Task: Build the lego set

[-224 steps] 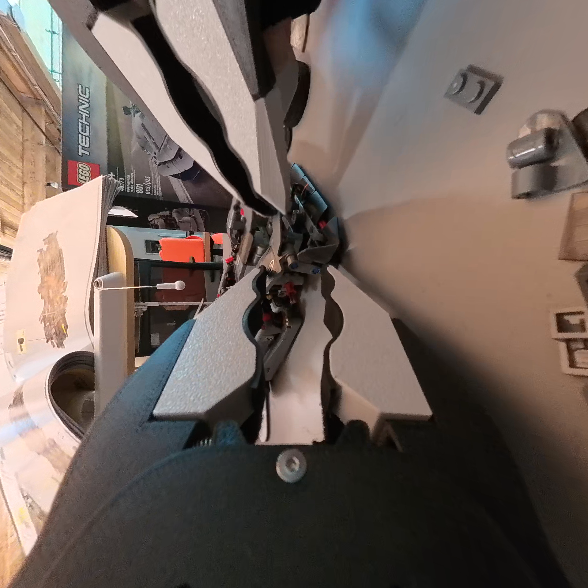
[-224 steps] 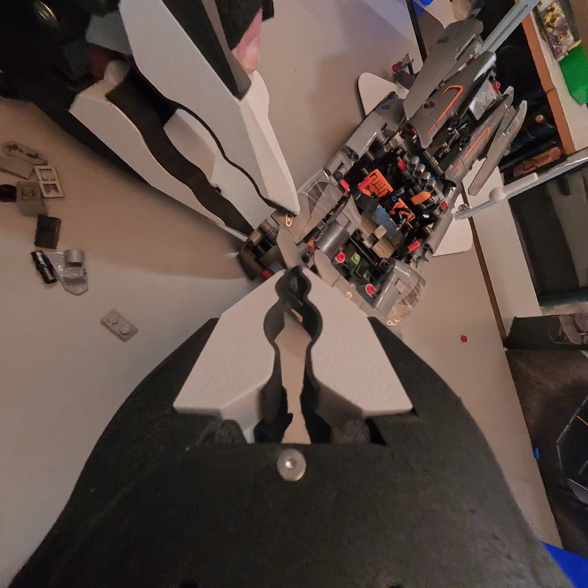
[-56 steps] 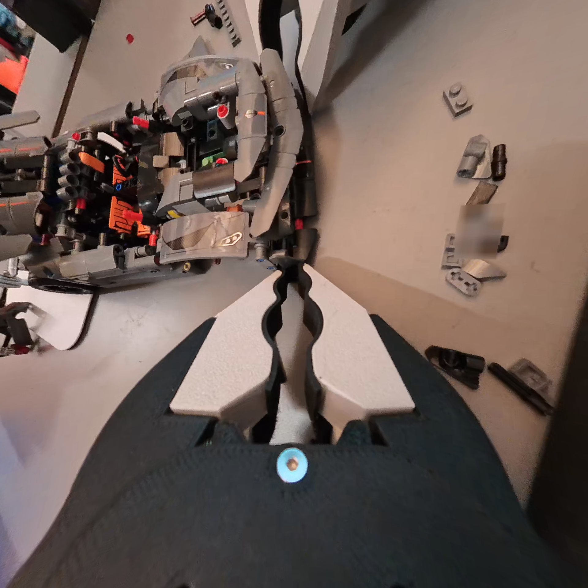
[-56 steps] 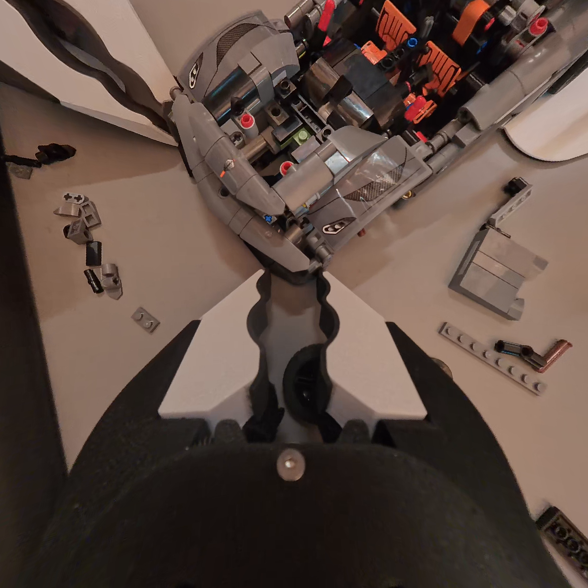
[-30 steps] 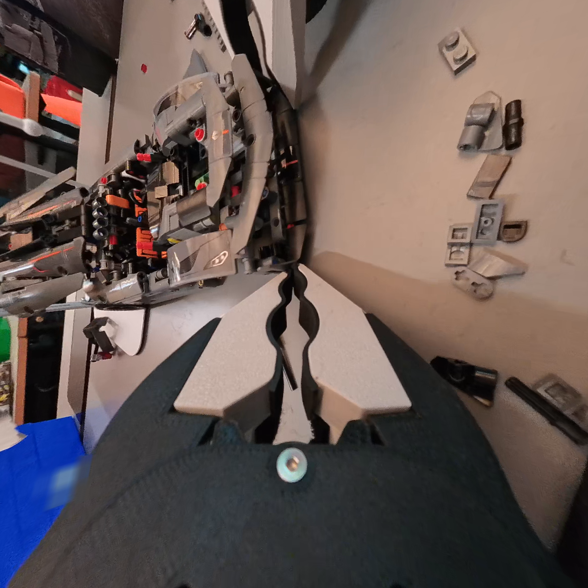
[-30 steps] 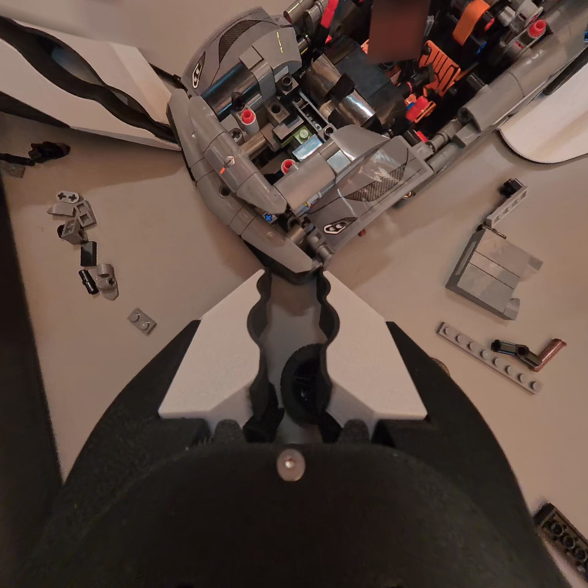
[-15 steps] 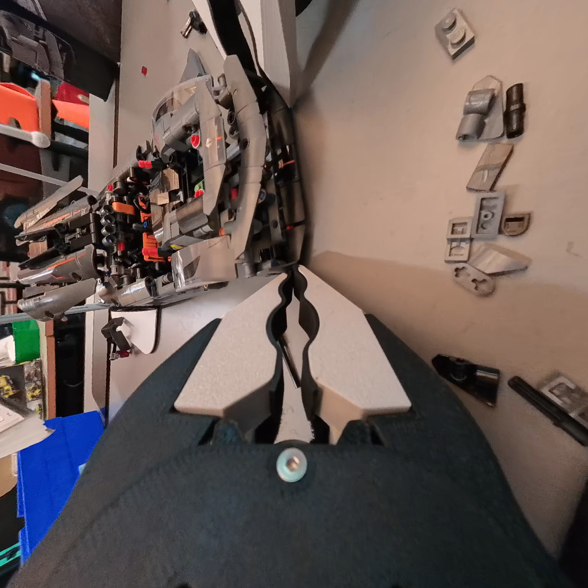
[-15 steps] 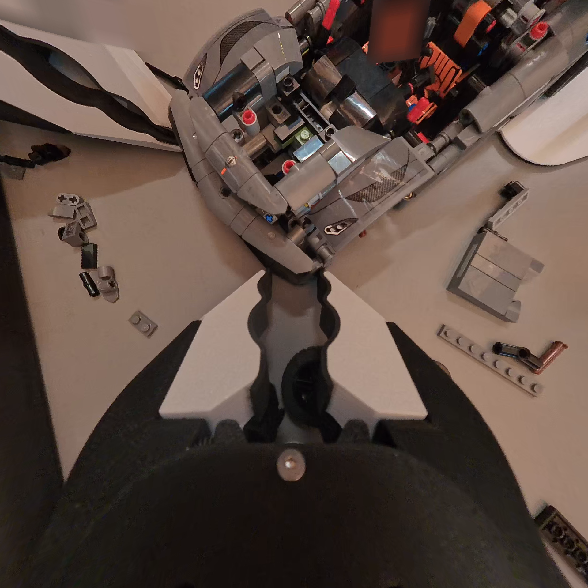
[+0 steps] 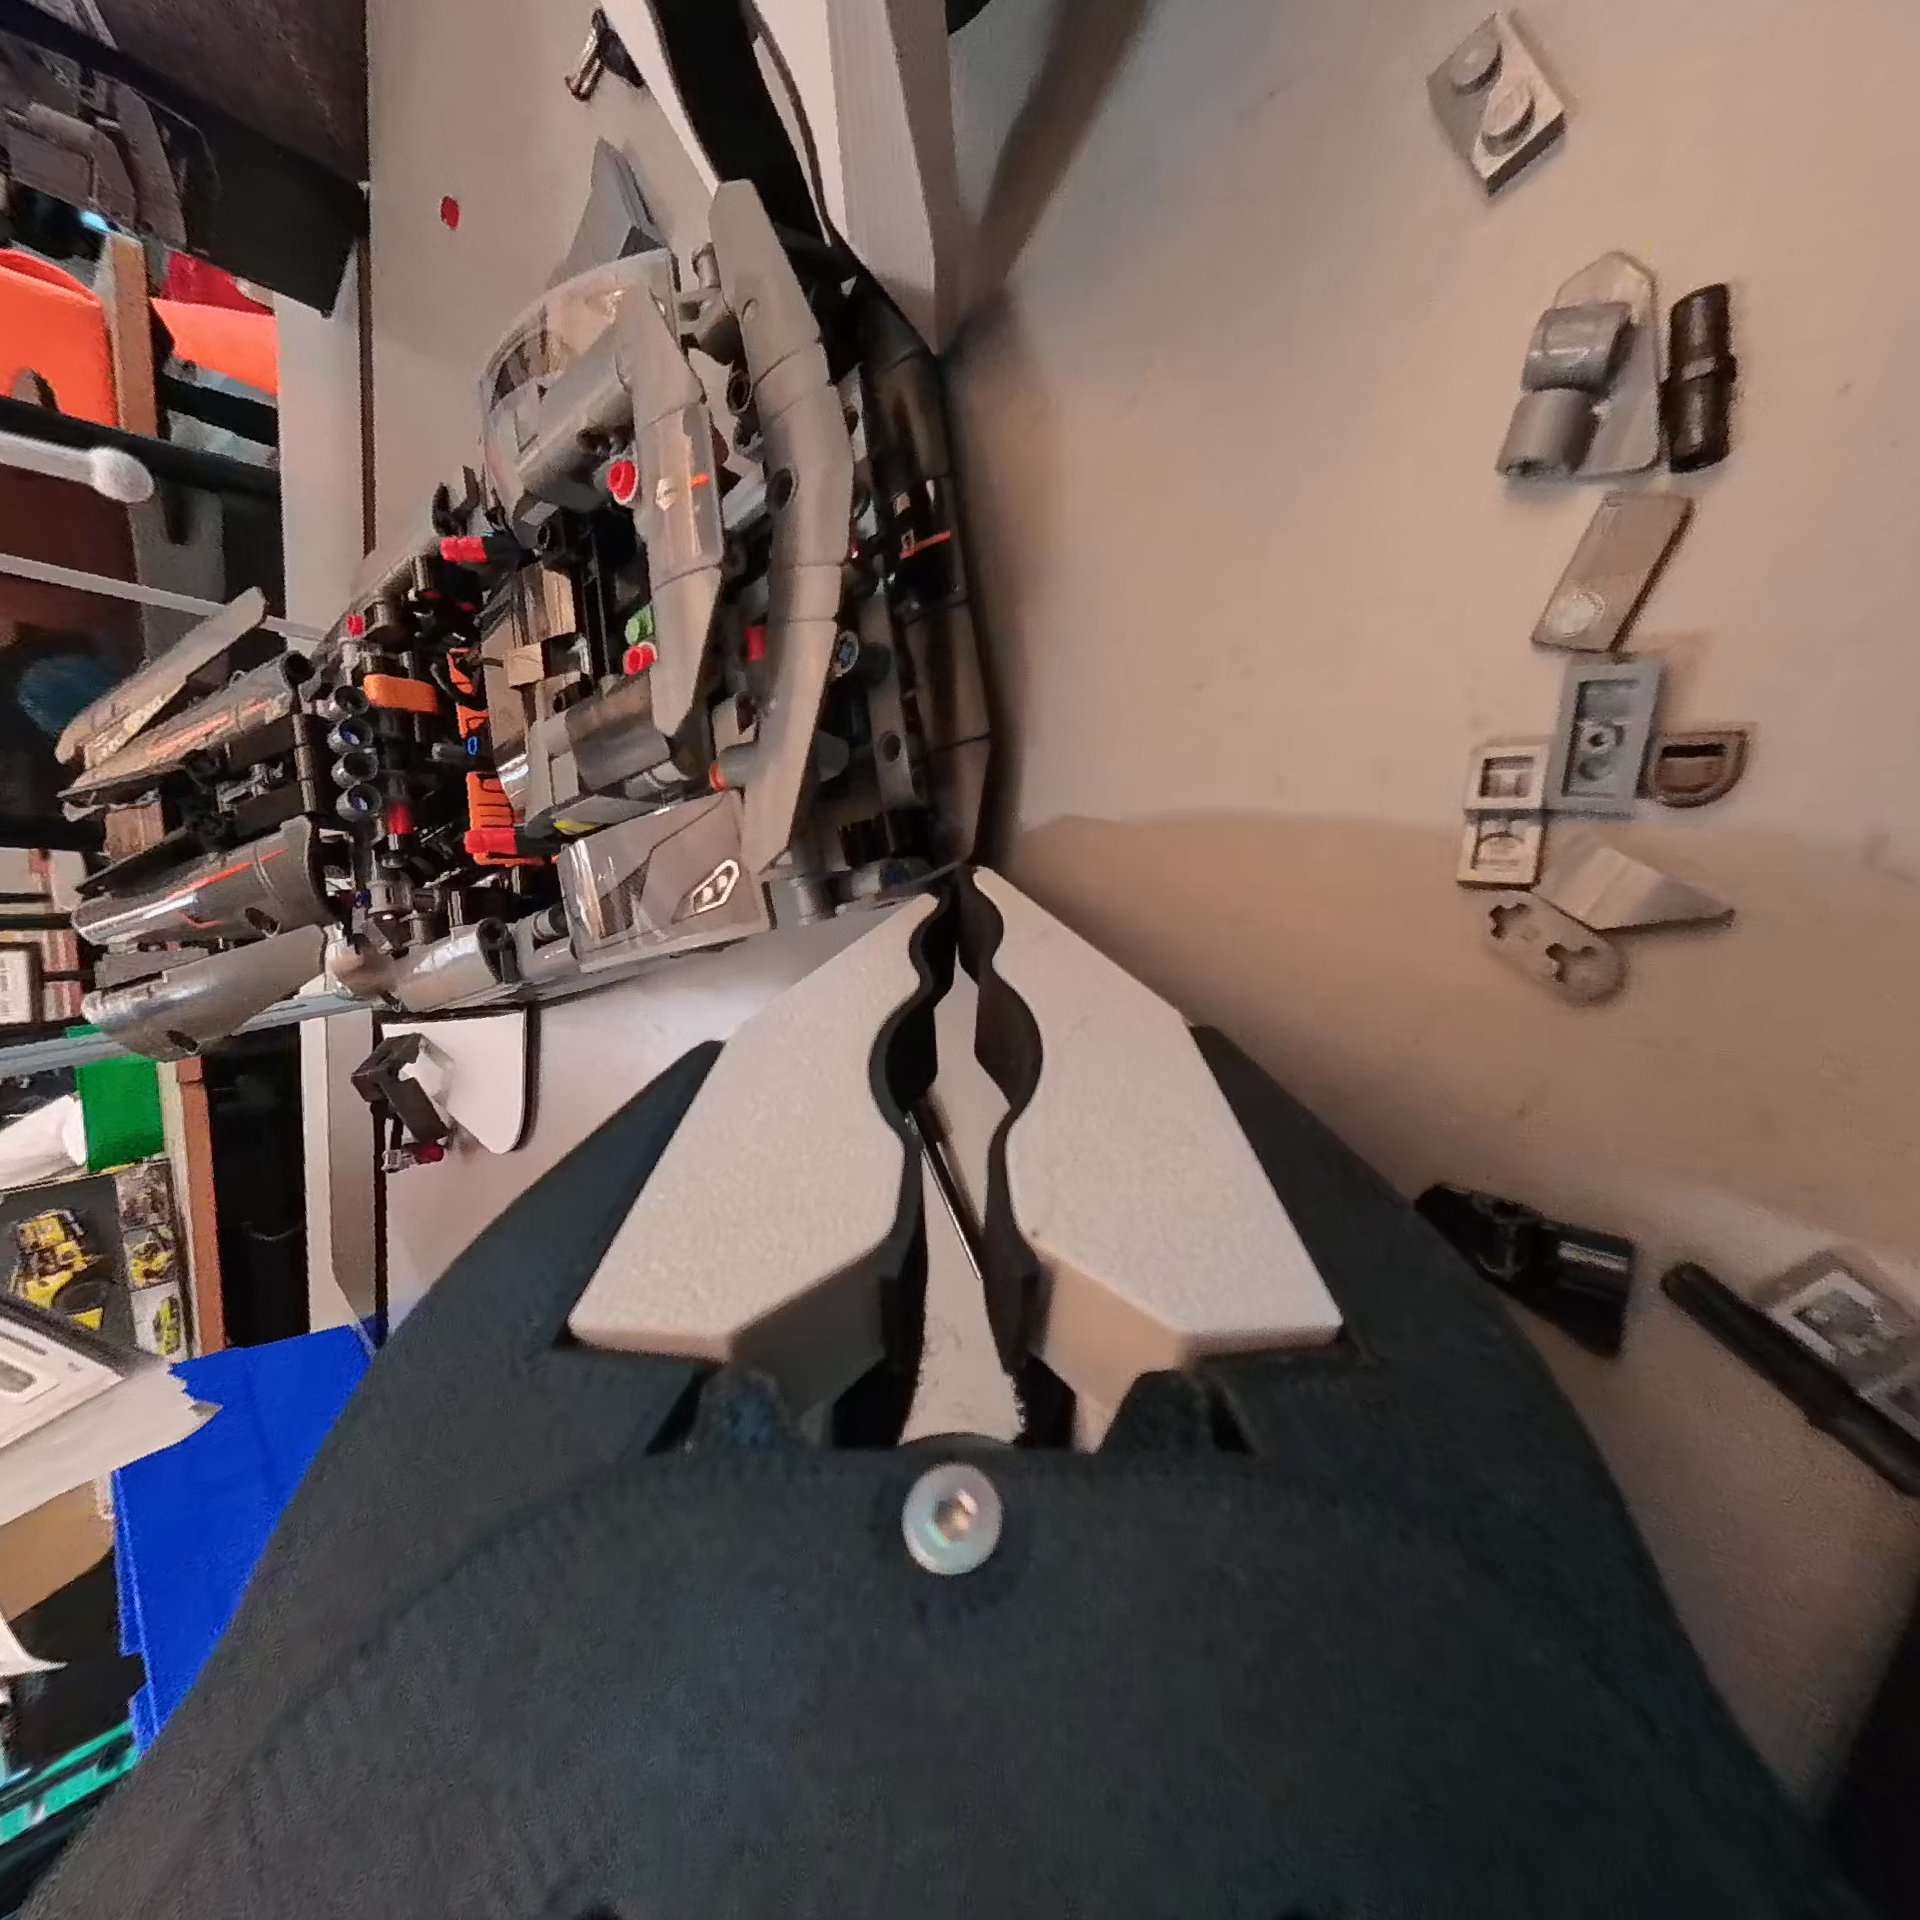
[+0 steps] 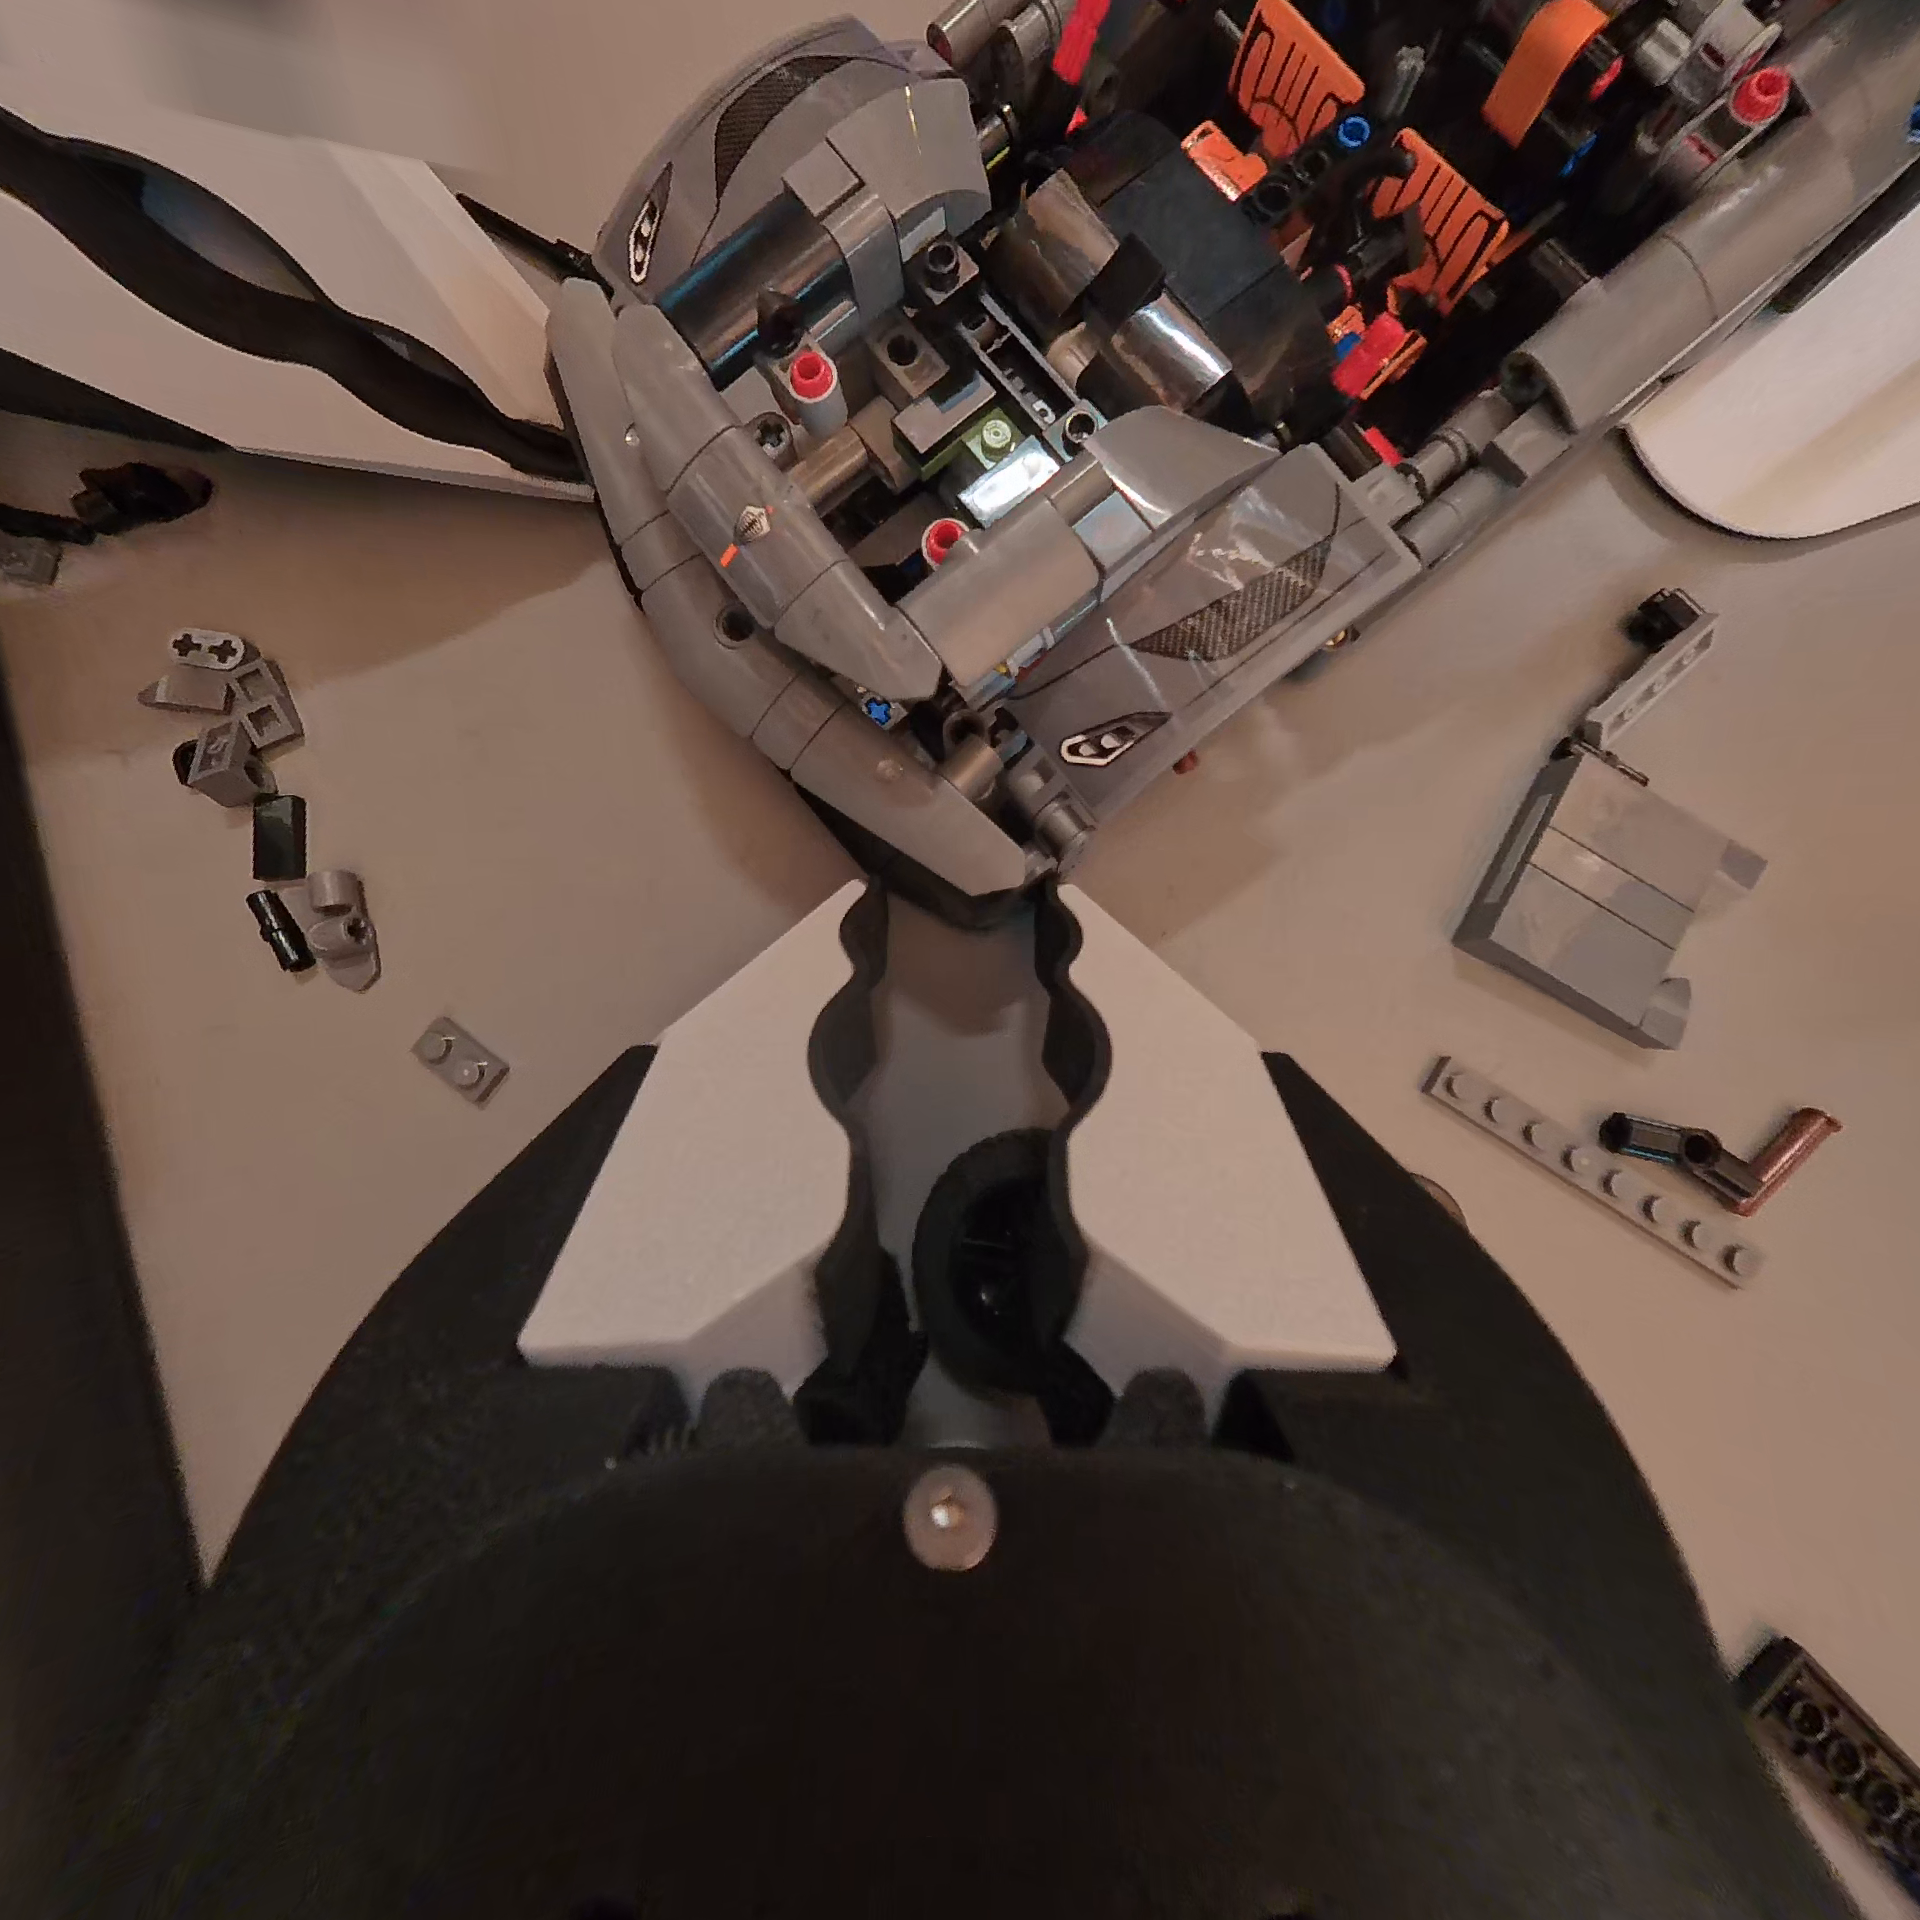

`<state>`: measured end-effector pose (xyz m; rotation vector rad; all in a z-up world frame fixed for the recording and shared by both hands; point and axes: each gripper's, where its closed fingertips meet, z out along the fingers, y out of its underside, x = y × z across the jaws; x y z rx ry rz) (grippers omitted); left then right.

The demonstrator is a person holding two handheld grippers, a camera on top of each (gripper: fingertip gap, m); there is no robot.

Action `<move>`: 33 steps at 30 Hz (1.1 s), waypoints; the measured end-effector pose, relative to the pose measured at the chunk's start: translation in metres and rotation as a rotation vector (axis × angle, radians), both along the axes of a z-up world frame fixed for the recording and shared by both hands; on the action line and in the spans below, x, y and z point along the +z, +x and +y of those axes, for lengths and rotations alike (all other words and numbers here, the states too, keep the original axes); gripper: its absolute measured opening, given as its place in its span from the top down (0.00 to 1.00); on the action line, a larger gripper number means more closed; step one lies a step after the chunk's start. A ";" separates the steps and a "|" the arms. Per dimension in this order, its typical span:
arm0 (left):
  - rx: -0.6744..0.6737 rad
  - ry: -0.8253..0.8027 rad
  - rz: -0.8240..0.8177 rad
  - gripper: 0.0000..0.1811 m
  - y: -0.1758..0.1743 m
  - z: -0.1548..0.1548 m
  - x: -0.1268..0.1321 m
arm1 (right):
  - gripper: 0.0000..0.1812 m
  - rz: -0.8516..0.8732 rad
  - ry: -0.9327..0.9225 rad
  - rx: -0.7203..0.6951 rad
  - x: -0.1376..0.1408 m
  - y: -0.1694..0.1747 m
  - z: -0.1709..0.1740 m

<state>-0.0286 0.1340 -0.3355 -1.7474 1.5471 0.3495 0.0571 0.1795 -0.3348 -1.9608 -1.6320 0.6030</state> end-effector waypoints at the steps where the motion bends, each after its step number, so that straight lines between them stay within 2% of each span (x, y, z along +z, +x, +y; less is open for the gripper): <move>1: -0.004 0.001 -0.007 1.00 0.000 0.000 0.000 | 0.86 -0.001 0.001 0.003 0.000 0.001 0.000; 5: -0.041 0.036 -0.012 1.00 -0.006 0.001 0.001 | 0.86 0.002 0.009 0.014 0.000 0.000 0.000; 7: -0.043 0.042 -0.029 1.00 -0.009 0.000 0.002 | 0.83 0.013 -0.011 0.027 0.000 0.000 -0.003; 12: -0.031 0.019 -0.090 0.96 -0.012 0.002 0.006 | 0.83 0.022 -0.008 0.028 0.003 0.002 -0.001; 19: 0.020 -0.019 -0.188 0.90 -0.014 0.010 0.007 | 0.80 0.140 -0.030 0.015 0.027 0.002 0.000; 23: 0.027 0.001 -0.196 0.88 -0.012 0.013 0.008 | 0.77 0.126 -0.003 0.016 0.020 -0.002 0.006; 33: 0.027 0.010 -0.191 0.89 -0.010 0.015 0.009 | 0.81 0.141 0.026 0.081 0.021 -0.006 0.009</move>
